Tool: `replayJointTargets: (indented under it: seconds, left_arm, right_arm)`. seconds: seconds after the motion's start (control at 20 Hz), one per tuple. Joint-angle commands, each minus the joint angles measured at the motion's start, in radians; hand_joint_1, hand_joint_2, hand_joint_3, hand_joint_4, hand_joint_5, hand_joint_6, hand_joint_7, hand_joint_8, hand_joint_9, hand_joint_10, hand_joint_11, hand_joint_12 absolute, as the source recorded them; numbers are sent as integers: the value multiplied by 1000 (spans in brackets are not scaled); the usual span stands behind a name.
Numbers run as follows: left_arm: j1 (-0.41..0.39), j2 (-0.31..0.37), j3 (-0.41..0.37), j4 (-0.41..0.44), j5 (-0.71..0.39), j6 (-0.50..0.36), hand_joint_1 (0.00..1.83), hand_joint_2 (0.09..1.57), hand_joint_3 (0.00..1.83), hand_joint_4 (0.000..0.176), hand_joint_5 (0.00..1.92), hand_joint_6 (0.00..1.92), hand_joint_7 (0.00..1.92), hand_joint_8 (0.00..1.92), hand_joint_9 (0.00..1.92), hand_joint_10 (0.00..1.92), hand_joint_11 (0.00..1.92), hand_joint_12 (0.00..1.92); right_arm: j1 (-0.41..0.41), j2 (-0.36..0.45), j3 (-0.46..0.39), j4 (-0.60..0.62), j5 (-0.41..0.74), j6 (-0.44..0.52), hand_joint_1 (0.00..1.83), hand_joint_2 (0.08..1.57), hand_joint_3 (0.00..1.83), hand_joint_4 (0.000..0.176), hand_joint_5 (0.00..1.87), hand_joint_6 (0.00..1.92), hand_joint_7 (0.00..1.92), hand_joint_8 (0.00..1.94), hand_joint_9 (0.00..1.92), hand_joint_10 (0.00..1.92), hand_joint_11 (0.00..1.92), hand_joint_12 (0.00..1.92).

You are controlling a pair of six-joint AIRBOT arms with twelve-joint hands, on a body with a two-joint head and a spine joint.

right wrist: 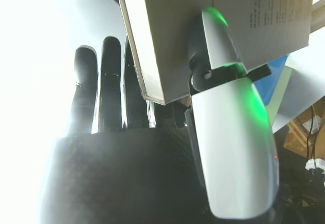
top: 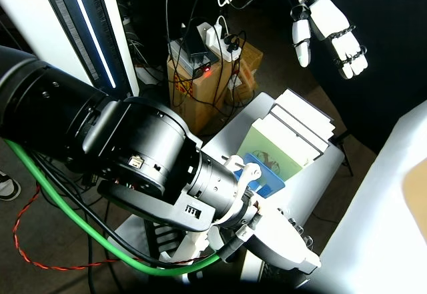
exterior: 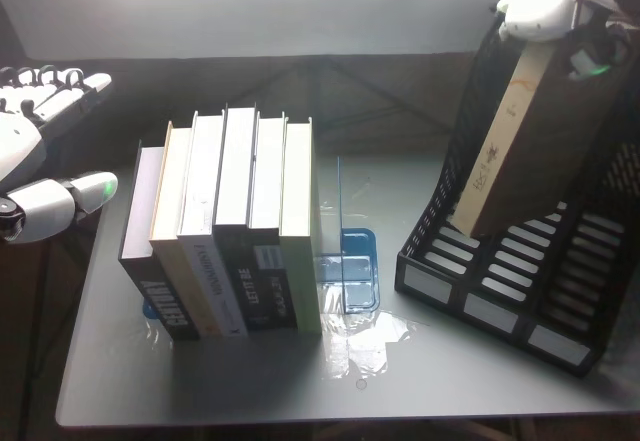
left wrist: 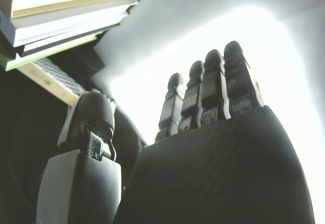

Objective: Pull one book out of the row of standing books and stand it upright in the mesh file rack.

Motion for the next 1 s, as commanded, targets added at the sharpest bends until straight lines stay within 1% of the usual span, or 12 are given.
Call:
replayJointTargets:
  seconds: [0.0,0.05,0.1,0.25,0.3,0.35,0.55,0.65,0.8,0.85,0.9,0.95]
  left_arm:
    - [-5,5,8,-10,-125,-2,285,1382,3,73,12,0,0,0,0,0,0,0]
    - [-5,5,8,-10,-125,-3,296,1381,2,65,20,4,0,0,0,0,0,0]
    - [-5,4,9,-9,-125,-4,299,1380,2,64,22,4,0,0,0,0,0,0]
    - [-6,2,9,-9,-125,-4,303,1383,3,61,22,4,0,0,0,0,0,0]
    - [-6,2,9,-9,-126,-4,312,1380,1,73,11,1,0,0,0,0,0,0]
    - [-6,2,9,-9,-126,-4,333,1378,0,70,19,4,0,0,0,0,0,0]
    - [-6,2,7,-9,-127,-7,332,1378,0,69,25,4,0,0,0,0,0,0]
    - [-6,2,4,-11,-128,-8,371,1376,0,57,39,9,0,0,0,0,0,0]
    - [-5,5,-4,-12,-135,-8,328,1383,2,46,32,5,0,0,0,0,0,0]
    - [-5,7,-9,-12,-140,-8,353,1384,2,52,33,4,0,0,0,0,0,0]
    - [-5,9,-13,-15,-144,-8,391,1379,0,30,48,10,0,0,0,0,0,0]
    - [-3,10,-17,-18,-147,-8,395,1375,0,34,46,8,0,0,0,0,0,0]
  right_arm:
    - [6,7,5,-34,-95,-5,827,1225,0,10,152,576,124,475,21,810,0,1538]
    - [6,7,5,-34,-95,-5,1098,1134,0,0,72,344,74,210,3,528,0,959]
    - [6,7,5,-34,-98,-5,1161,1109,0,0,72,252,82,110,2,438,0,708]
    - [6,7,6,-34,-99,-5,1172,1061,0,0,45,181,78,50,0,286,0,679]
    - [6,7,6,-34,-99,-5,1101,1034,0,0,16,36,15,9,0,56,0,171]
    - [5,7,6,-34,-99,-5,1109,1026,0,0,3,2,0,0,0,1,0,6]
    - [5,18,-12,-34,-99,-5,1117,1015,0,0,6,2,0,0,0,0,0,0]
    - [5,37,-39,-34,-99,-1,1094,1050,10,0,5,2,0,0,0,0,0,0]
    - [5,68,-108,-34,-117,42,1103,1059,11,0,0,0,0,0,0,0,0,0]
    - [5,89,-141,-34,-127,57,1046,1094,25,0,0,0,0,0,0,0,0,0]
    - [5,110,-180,-34,-135,59,987,1138,41,9,0,0,0,0,0,0,0,0]
    - [5,126,-212,-34,-145,59,946,1162,47,14,0,0,0,0,0,0,0,0]
